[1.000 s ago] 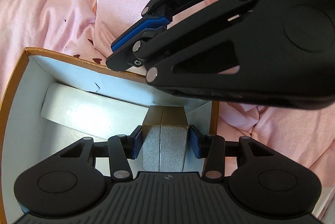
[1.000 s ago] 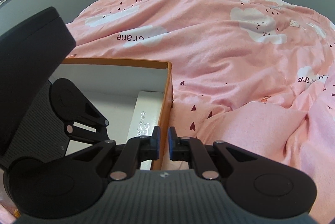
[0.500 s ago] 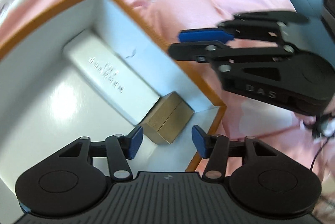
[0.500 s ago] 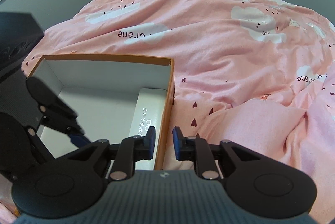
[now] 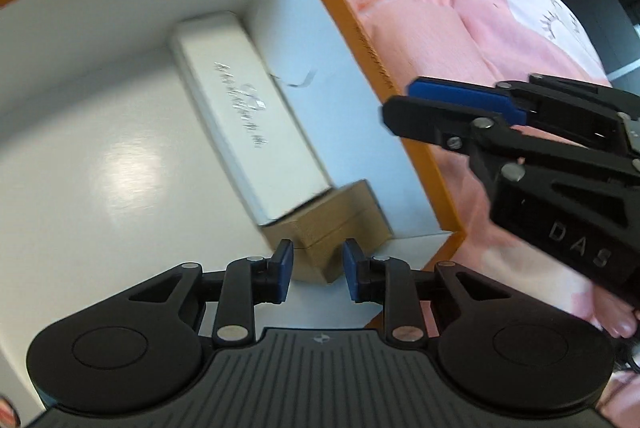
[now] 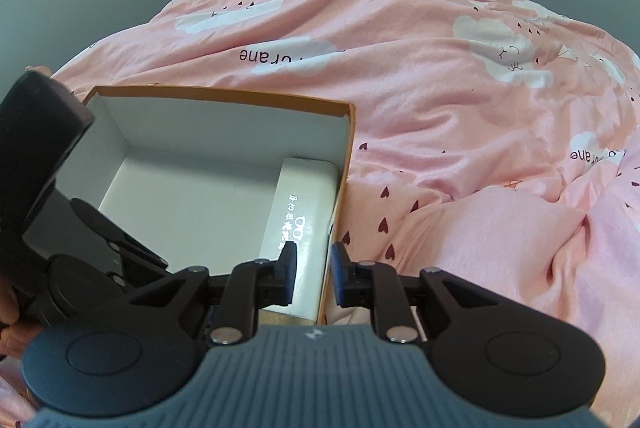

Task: Organize objects
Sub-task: 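Lower the tan box beside the glasses case and open the left gripper, then move the right gripper to the dark grey case and grasp it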

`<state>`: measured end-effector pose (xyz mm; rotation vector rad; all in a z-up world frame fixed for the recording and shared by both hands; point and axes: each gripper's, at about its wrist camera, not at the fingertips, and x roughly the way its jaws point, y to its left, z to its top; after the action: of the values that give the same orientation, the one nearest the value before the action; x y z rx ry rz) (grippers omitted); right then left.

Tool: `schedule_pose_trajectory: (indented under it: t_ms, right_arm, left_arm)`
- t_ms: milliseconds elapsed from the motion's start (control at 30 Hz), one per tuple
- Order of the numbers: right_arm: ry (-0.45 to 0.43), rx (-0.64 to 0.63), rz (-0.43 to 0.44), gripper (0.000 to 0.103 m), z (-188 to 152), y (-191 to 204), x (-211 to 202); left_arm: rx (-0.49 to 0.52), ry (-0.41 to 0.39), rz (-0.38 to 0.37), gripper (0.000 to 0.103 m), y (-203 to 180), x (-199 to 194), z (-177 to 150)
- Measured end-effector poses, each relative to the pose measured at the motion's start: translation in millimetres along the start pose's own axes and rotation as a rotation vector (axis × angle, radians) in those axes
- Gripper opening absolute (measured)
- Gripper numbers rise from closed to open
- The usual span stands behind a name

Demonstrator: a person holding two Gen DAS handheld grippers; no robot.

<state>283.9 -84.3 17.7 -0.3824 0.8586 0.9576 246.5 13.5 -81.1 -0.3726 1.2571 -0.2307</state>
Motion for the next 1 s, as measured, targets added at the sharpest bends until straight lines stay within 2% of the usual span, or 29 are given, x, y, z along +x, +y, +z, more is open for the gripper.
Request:
schedule_pose_trajectory:
  t_ms: [100,167,200,233,367,433,500,600,733,1000]
  right_arm:
    - [-0.04,-0.009,-0.027,0.02,-4,6,-9]
    - [-0.062,-0.006,-0.039,0.024,-6,12,-16]
    - [-0.075,-0.002,-0.042,0.03,-8,15,-21]
    - [-0.09,0.002,-0.043,0.038,-10,17,-25]
    - [-0.157,0.035,-0.064,0.043,-22,28,-45]
    - [-0.185,0.066,-0.058,0.057,-29,32,-53]
    - [-0.203,0.097,-0.041,0.067,-39,36,-60]
    - [-0.208,0.128,-0.027,0.07,-50,44,-65]
    - [-0.201,0.165,-0.014,0.081,-65,55,-69]
    - [-0.14,0.23,-0.017,0.081,-95,73,-57]
  left_arm:
    - [-0.009,-0.111,0.028,0.03,0,-25,-7]
    - [-0.013,-0.193,0.027,0.03,-1,-43,-19]
    - [-0.013,-0.232,0.035,0.03,-1,-52,-25]
    - [-0.015,-0.267,0.05,0.03,0,-53,-19]
    - [-0.004,-0.393,0.116,0.03,-1,-82,-32]
    - [0.013,-0.429,0.132,0.03,-4,-93,-44]
    - [0.035,-0.446,0.148,0.032,-8,-101,-53]
    - [0.066,-0.457,0.158,0.034,-14,-104,-68]
    - [0.063,-0.443,0.175,0.038,-11,-108,-86]
    - [0.041,-0.396,0.181,0.038,-3,-105,-108]
